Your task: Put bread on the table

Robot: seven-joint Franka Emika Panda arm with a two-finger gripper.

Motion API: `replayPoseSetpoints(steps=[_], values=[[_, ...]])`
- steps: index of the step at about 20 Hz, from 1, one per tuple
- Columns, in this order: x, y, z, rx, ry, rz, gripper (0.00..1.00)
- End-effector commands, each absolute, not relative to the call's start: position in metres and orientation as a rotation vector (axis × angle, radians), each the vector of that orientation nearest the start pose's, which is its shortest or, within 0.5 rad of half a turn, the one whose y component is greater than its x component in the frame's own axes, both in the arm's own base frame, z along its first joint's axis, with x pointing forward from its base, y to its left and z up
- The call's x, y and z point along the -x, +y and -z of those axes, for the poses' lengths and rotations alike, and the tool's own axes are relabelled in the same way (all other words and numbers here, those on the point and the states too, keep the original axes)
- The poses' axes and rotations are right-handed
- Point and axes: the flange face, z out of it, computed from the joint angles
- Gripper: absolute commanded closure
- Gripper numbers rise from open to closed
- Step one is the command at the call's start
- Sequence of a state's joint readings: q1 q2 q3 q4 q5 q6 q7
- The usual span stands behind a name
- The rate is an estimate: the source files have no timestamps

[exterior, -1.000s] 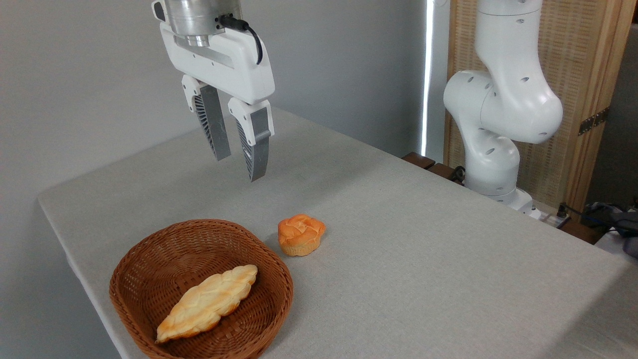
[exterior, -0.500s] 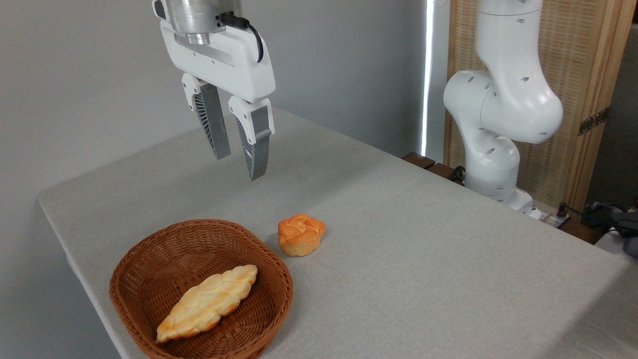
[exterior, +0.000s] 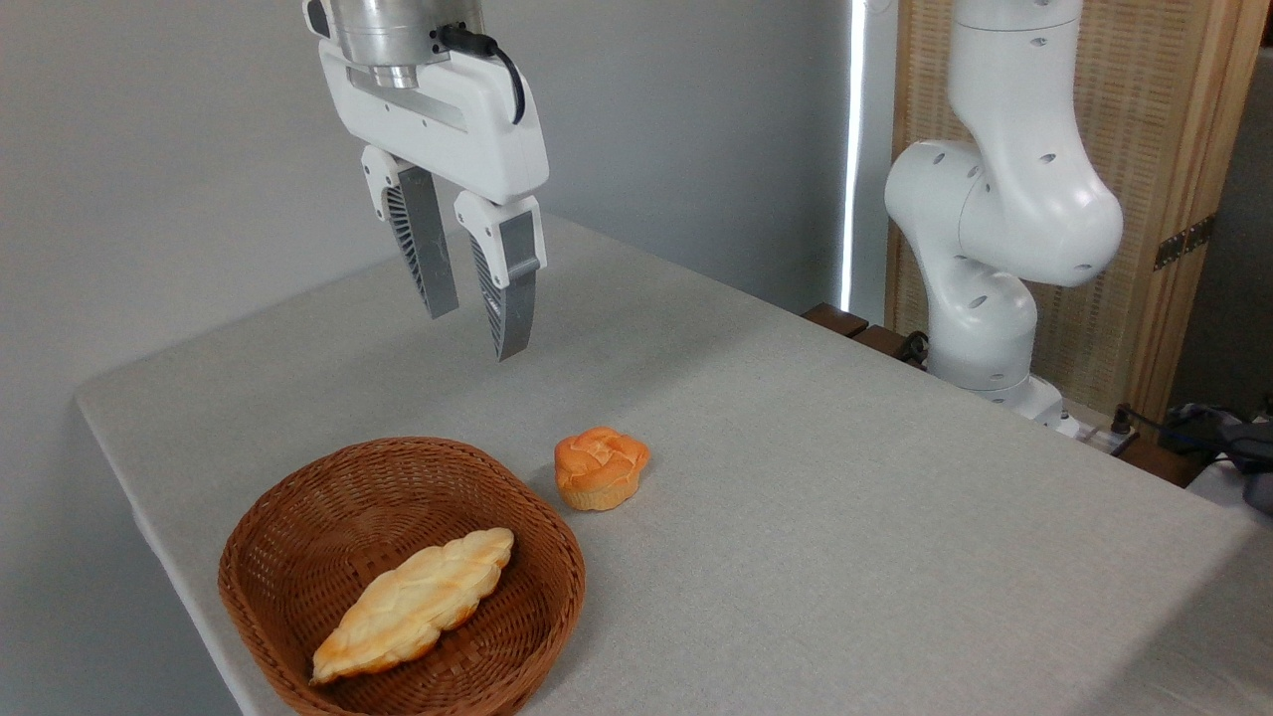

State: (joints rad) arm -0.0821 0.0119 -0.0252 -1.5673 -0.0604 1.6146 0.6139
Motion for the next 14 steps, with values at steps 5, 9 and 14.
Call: replayPoseSetpoints(steps=[5, 9, 14], values=[[-0.5578, -0.0626, -0.6272, 3.008, 1.092, 0.16, 0.0], [-0.5559, -0.0632, -0.6263, 3.007, 1.093, 0.165, 0.0], [-0.5541, -0.062, -0.6269, 2.998, 1.095, 0.196, 0.0]])
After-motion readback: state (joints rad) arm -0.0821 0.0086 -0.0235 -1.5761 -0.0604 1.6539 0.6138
